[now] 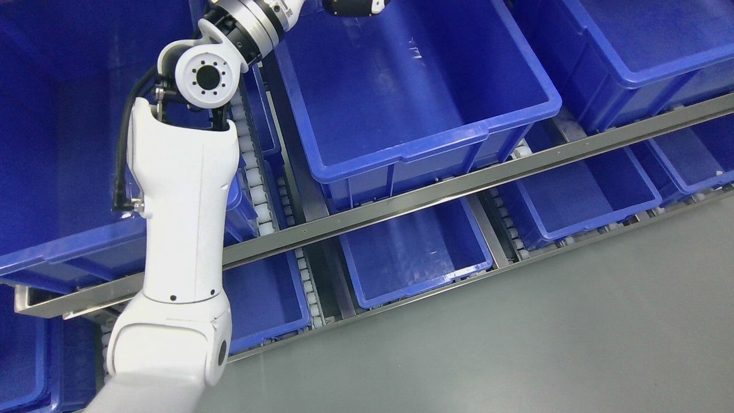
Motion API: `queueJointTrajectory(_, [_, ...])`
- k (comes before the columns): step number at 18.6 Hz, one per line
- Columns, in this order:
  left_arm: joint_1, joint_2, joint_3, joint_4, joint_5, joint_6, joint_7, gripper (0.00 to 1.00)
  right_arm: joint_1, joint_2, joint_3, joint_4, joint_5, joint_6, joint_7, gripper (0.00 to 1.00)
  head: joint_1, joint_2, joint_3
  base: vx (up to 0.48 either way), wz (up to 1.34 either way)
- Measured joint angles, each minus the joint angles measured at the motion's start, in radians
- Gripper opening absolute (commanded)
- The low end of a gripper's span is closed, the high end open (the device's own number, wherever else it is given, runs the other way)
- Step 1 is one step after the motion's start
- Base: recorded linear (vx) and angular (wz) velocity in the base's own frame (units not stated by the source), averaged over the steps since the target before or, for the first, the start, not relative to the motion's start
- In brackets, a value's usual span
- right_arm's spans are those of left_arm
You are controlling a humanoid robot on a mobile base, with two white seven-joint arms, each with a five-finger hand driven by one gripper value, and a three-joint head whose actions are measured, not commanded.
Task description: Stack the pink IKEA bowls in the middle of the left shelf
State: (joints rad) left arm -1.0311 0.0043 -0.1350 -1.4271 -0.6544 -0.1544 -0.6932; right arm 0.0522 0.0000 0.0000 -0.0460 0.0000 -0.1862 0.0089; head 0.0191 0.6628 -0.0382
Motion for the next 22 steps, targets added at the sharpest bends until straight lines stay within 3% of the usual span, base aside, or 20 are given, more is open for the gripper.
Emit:
queueJointTrajectory(5, [0.026,-0.002,-0.014,0.034,-0.036,0.002,-0.004,0.10,0.000,0.000,0.000,0.000,0.000,0.000,-0.003,1.00,0.0000,0.000,0.000,0.000,0.00])
queueJointTrajectory(8, [0.043,-0.002,-0.019,0.052,-0.056,0.002,-0.004,0.25,0.000,0.000,0.000,0.000,0.000,0.000,-0.005,1.00,0.0000,0.000,0.000,0.000,0.00])
queueJointTrajectory(14, [0.065,-0.003,-0.022,0.076,-0.074,0.020,-0.001,0.33,0.000,0.000,0.000,0.000,0.000,0.000,-0.006,1.00,0.0000,0.000,0.000,0.000,0.00])
queueJointTrajectory(22, [0.069,-0.004,-0.016,0.093,-0.062,0.028,0.089,0.75,0.000,0.000,0.000,0.000,0.000,0.000,-0.006,1.00,0.0000,0.000,0.000,0.000,0.00])
